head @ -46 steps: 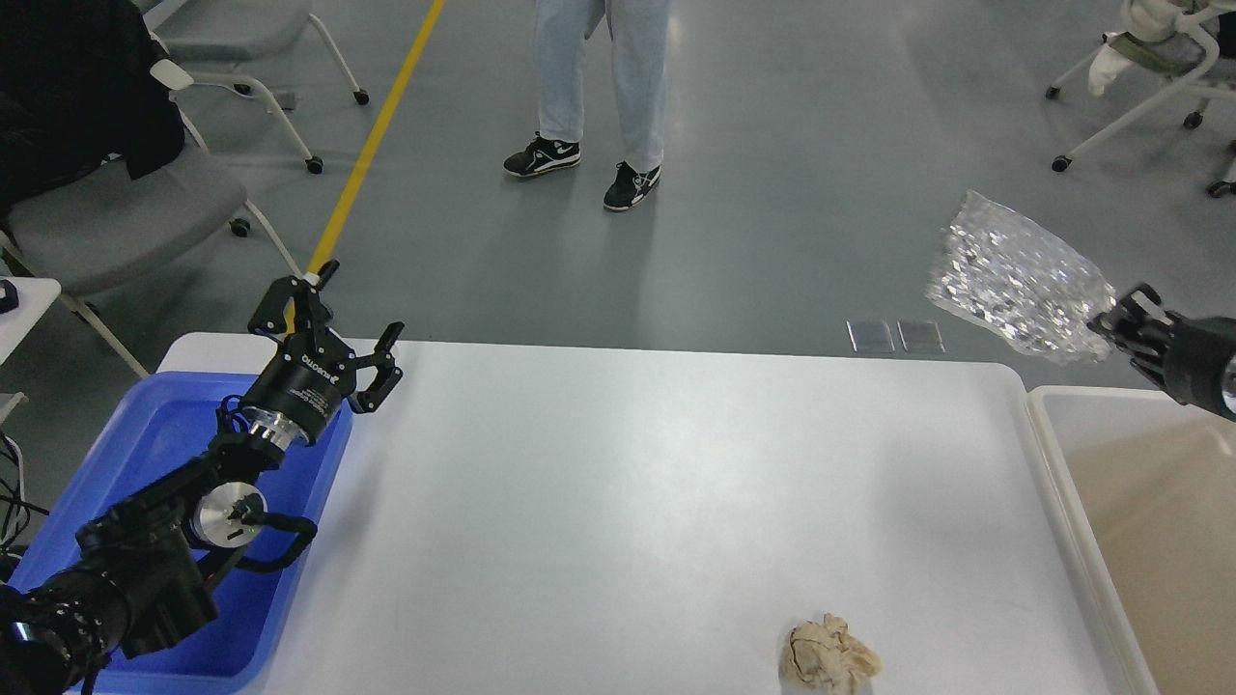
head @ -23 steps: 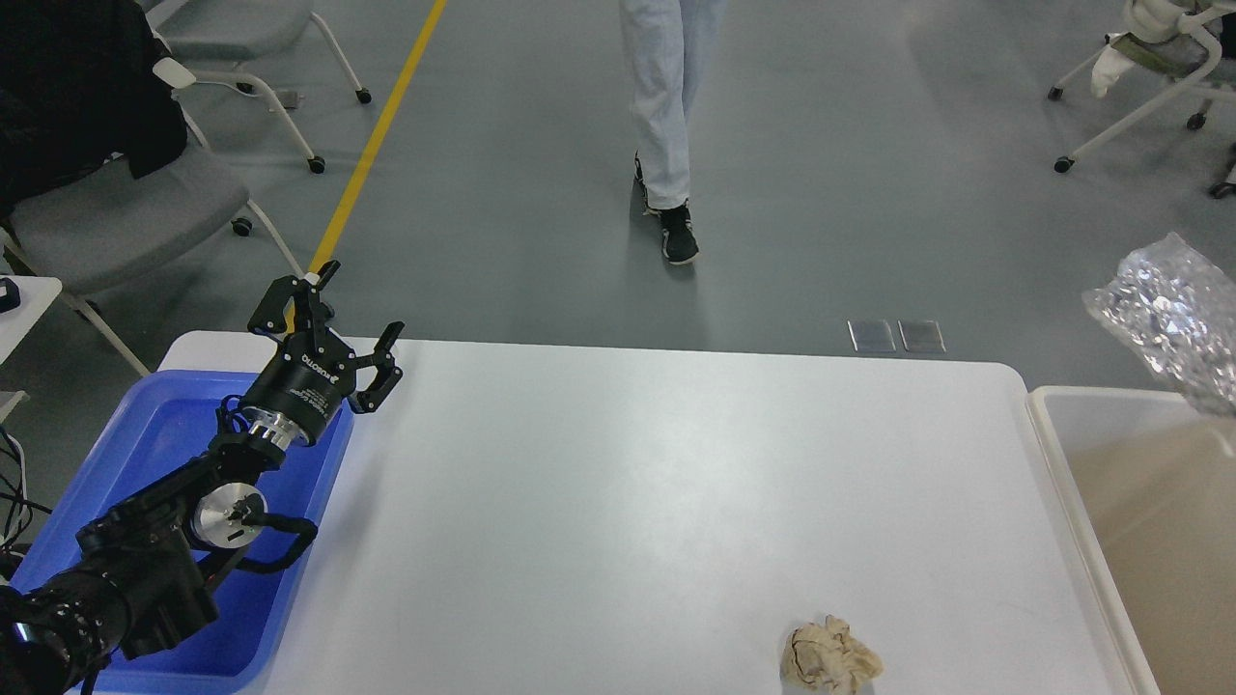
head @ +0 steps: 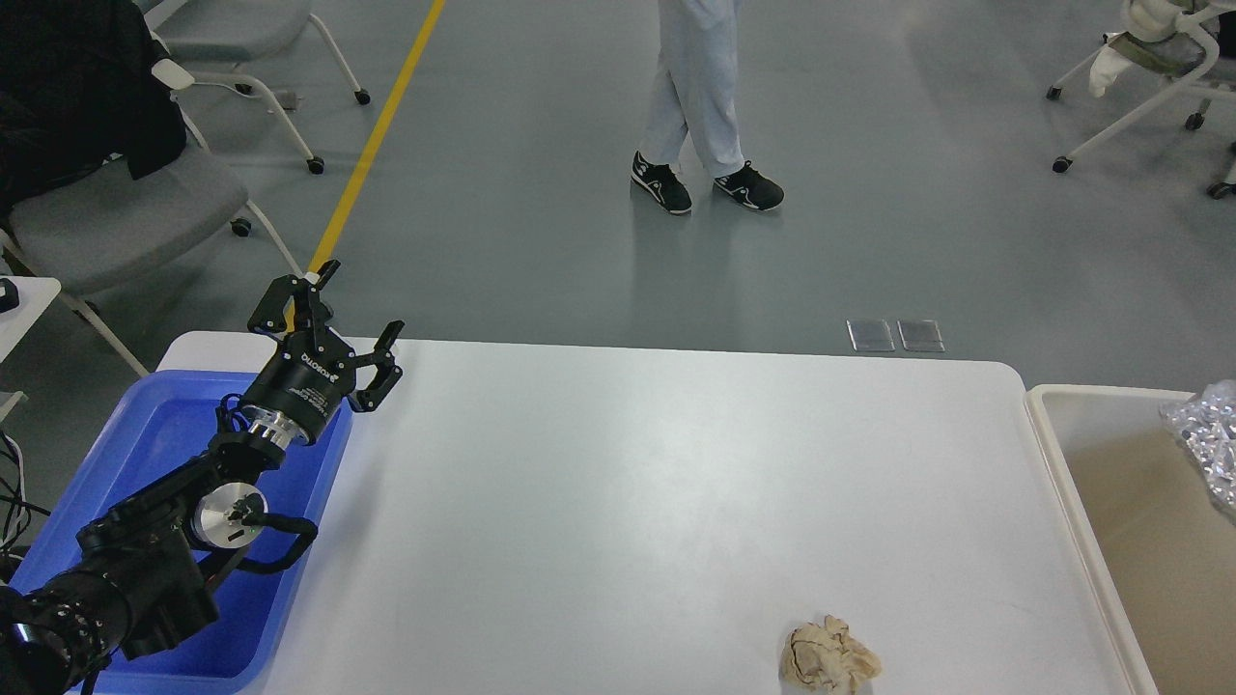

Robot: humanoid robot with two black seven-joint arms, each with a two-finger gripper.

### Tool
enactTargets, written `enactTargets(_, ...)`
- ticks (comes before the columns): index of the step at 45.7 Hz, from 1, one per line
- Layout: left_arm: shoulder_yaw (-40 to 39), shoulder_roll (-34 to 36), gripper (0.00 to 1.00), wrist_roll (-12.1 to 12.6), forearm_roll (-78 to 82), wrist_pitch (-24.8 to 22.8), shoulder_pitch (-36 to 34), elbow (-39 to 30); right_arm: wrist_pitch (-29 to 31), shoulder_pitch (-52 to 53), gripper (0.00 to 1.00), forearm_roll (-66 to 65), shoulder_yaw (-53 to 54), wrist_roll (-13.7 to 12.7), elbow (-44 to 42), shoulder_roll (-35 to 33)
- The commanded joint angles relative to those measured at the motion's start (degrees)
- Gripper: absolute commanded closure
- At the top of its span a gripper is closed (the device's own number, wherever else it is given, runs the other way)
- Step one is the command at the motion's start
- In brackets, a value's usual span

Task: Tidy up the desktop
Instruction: 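Open the right gripper to drop the foil ball into the beige bin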

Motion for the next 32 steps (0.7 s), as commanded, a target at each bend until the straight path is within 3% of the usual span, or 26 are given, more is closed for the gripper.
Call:
enactTargets(1,0.0,0.0,0.0,0.0,0.0,0.0,0.0,0.0,-0.4,-4.3,1.0,3.7,0.2,-0.4,-2.5,3.2)
enactTargets(7,0.0,0.0,0.0,0.0,0.0,0.0,0.0,0.0,-0.8,-5.5,1.0,5.6,1.3,-2.0,-2.5,3.8)
enactTargets(32,0.0,0.0,0.0,0.0,0.0,0.0,0.0,0.0,-1.9,-6.5,1.0,5.7,1.3,-2.0,-2.5,7.0)
